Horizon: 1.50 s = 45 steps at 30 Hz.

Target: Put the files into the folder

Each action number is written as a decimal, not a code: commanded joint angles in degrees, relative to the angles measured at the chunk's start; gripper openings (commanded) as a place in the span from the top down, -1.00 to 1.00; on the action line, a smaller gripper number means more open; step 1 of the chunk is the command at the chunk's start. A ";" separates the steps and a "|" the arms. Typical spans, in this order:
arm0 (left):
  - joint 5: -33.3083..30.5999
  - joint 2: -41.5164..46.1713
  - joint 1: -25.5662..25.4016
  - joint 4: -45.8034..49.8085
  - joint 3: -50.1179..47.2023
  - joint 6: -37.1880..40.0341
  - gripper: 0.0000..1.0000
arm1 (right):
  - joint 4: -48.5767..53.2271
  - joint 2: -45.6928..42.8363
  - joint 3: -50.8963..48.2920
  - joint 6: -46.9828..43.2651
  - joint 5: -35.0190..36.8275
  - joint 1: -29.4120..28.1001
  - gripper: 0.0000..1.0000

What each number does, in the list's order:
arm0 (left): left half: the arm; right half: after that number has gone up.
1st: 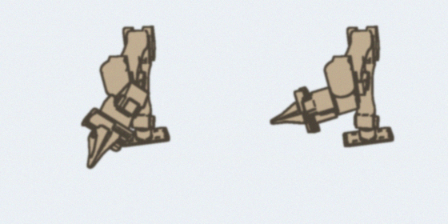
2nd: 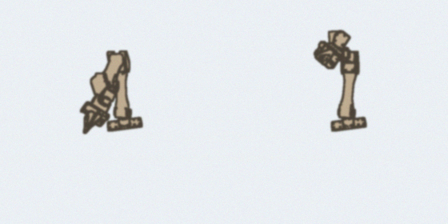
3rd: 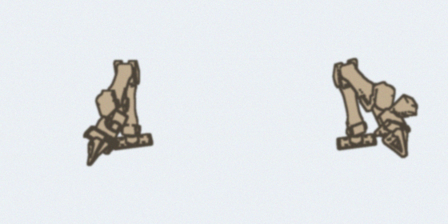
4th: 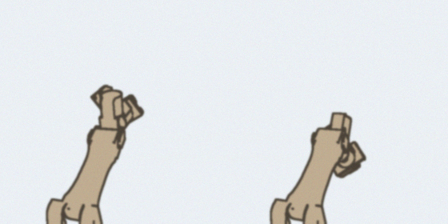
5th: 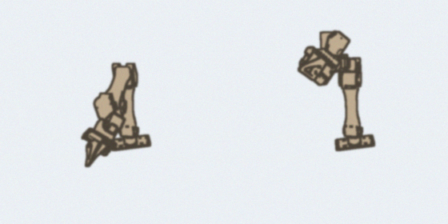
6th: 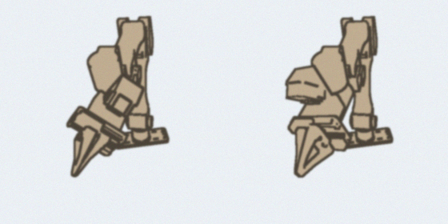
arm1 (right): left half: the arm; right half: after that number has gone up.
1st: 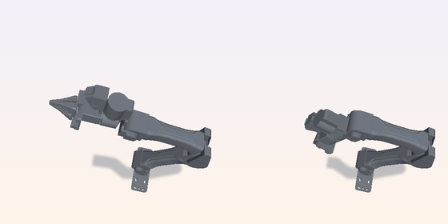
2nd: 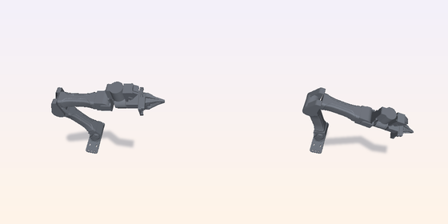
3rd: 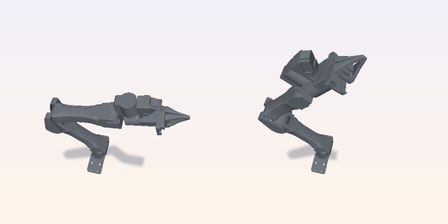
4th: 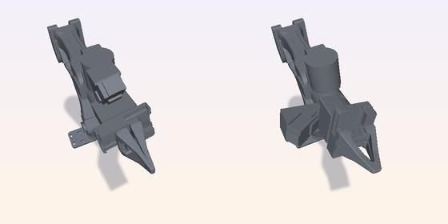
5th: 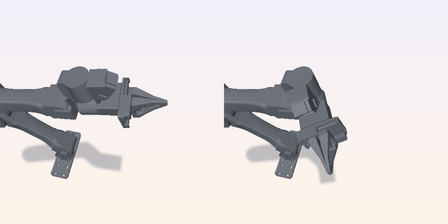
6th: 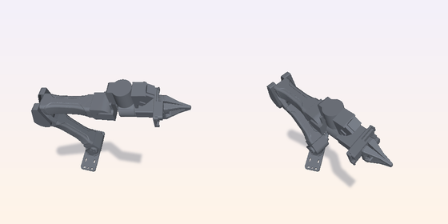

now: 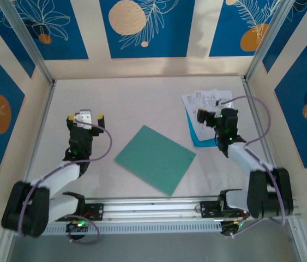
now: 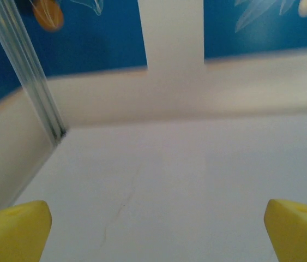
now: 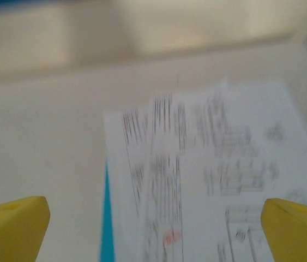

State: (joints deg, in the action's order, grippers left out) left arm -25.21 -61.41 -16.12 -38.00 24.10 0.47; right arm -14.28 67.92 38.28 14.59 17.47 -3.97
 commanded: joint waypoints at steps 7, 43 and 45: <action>27.63 3.51 -1.72 60.19 28.23 -47.35 -1.00 | 46.86 -12.02 18.45 36.43 -21.72 8.01 -0.78; 6.32 -28.05 -56.50 50.61 18.30 -99.46 -0.19 | 72.86 -7.52 14.77 40.75 -3.48 -40.84 -0.47; 6.32 -29.23 -55.43 51.00 19.28 -98.00 -0.18 | 72.41 -7.56 14.54 40.79 -3.62 -40.90 -0.46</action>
State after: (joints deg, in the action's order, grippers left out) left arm -18.37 -88.23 -73.45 14.09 42.22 -97.47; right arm 57.47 61.17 53.52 53.80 13.13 -44.31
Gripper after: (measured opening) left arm 0.594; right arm 0.731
